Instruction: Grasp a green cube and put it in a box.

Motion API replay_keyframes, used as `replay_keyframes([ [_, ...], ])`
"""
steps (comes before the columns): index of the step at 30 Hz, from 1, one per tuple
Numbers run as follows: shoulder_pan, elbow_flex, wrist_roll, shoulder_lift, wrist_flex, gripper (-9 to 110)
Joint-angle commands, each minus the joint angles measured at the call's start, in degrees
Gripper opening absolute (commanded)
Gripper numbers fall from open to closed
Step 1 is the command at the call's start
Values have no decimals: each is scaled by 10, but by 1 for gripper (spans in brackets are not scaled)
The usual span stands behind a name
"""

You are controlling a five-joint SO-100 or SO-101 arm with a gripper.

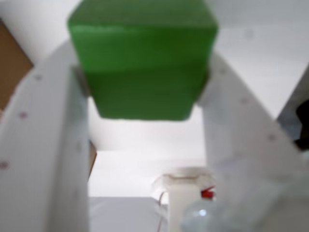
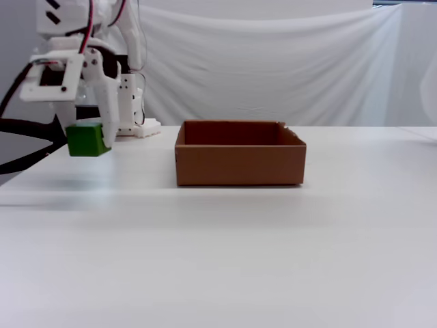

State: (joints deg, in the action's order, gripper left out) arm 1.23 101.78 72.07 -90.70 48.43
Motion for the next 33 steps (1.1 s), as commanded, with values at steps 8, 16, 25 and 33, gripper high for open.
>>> replay_keyframes([
  [8,-125,-80,-61,-90,139,13],
  [16,-246,-139,-108,-59,198,13],
  [25,-339,-187,-127,25,189,13],
  [33,-389,-215,-144,105,163,13],
])
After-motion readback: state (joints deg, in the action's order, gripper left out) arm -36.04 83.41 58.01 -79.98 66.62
